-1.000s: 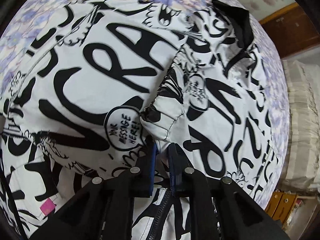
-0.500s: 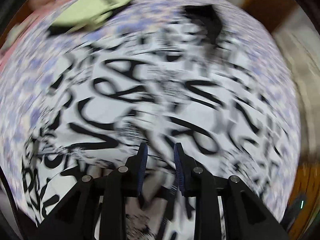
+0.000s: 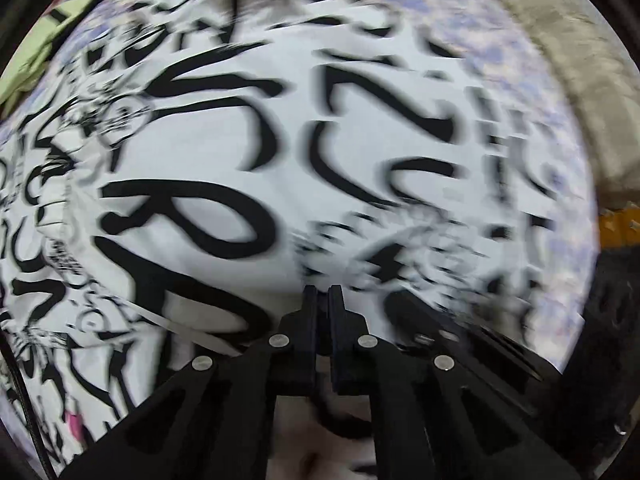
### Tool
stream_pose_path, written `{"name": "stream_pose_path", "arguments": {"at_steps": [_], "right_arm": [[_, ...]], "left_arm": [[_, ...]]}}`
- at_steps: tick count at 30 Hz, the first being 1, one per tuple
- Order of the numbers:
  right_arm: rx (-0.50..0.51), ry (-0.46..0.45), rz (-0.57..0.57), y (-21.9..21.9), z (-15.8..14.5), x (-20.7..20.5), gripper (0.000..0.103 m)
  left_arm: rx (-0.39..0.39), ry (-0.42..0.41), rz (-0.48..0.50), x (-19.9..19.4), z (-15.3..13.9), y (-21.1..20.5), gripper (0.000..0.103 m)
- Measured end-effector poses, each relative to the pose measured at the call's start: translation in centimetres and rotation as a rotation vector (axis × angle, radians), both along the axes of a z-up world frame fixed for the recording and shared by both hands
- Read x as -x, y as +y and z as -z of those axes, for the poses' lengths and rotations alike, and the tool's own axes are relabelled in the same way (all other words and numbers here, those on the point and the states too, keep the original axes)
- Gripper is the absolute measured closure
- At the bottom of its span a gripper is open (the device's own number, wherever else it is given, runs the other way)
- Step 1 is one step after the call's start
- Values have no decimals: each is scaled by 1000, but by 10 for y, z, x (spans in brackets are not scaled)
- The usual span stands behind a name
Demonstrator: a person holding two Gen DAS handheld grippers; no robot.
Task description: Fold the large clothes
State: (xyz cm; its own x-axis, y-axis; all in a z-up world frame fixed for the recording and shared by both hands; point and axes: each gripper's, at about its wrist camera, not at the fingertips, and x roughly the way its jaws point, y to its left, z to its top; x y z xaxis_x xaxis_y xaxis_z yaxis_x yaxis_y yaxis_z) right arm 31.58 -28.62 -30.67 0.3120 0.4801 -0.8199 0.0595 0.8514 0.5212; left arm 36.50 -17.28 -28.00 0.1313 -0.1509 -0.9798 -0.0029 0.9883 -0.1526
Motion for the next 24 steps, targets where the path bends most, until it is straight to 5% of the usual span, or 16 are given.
{"name": "stream_pose_path", "arguments": {"at_steps": [3, 7, 12, 14, 20, 24], "right_arm": [[-14, 35, 53, -12, 10, -1, 103], [166, 31, 100, -41, 2, 8, 103], [197, 54, 149, -92, -7, 29, 103], [310, 41, 138, -92, -20, 35, 103], [135, -94, 106, -75, -47, 29, 103], [53, -134, 37, -36, -34, -5, 103]], "left_arm": [[-89, -47, -93, -6, 2, 32, 101], [-197, -100, -191, -6, -1, 86, 101], [-76, -99, -272, 0, -5, 130, 101], [-56, -117, -260, 4, -15, 127, 100], [69, -84, -164, 3, -27, 82, 78], [57, -99, -88, -16, -19, 41, 78]]}}
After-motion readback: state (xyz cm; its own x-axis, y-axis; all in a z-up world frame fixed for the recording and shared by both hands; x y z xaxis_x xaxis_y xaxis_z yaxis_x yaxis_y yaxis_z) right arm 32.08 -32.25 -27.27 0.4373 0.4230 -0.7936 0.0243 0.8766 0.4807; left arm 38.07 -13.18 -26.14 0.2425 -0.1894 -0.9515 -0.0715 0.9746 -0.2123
